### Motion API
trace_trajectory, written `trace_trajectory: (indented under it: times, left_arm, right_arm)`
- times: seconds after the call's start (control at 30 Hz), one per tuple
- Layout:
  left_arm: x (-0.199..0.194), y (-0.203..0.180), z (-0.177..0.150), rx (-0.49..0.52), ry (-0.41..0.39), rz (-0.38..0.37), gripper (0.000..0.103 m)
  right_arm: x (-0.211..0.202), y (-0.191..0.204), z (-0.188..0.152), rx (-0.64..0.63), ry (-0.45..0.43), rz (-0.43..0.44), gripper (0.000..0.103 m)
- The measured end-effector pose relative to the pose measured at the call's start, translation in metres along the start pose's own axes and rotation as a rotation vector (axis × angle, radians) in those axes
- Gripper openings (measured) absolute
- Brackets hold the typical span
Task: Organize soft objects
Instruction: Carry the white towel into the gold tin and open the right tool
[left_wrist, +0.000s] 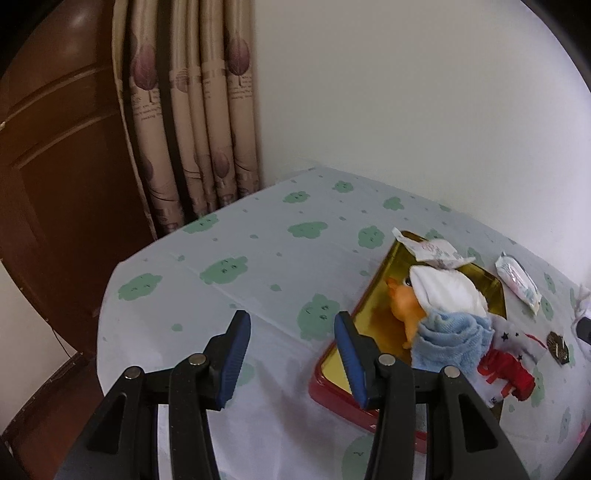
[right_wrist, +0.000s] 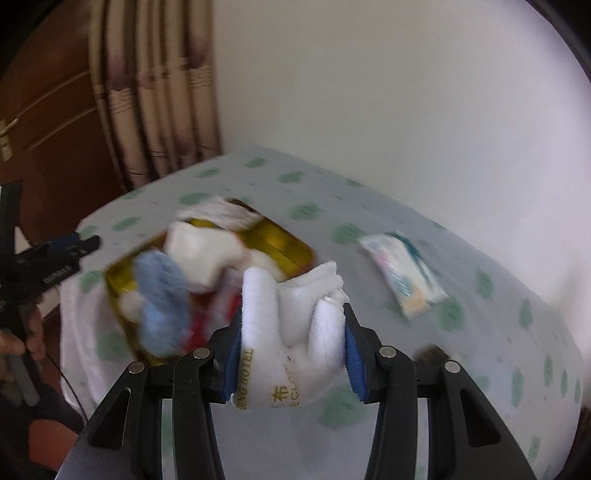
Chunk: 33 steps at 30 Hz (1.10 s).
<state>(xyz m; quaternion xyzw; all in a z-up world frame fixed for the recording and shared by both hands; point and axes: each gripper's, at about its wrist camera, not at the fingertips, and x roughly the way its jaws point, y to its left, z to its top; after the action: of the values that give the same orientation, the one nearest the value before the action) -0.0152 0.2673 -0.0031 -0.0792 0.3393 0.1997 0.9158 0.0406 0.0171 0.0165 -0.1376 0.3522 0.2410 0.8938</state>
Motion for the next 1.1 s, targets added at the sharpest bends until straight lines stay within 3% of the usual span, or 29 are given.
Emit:
trace_trajectory:
  times: [0.17, 0.37, 0.83, 1.1]
  left_arm:
    - [-0.001, 0.011, 0.003, -0.031, 0.000, 0.002, 0.048]
    - [-0.002, 0.027, 0.007, -0.088, -0.010, 0.013, 0.048]
    - [0.000, 0.037, 0.008, -0.126, -0.004, 0.020, 0.049]
    - [0.004, 0.039, 0.006, -0.139, 0.011, 0.018, 0.049]
  right_arm:
    - [0.017, 0.055, 0.018, -0.095, 0.008, 0.075, 0.043]
    - [0.052, 0.094, 0.009, -0.175, 0.072, 0.083, 0.043]
    - [0.094, 0.133, 0.004, -0.193, 0.108, 0.147, 0.044]
    - [0.098, 0.131, 0.000, -0.180, 0.135, 0.151, 0.055]
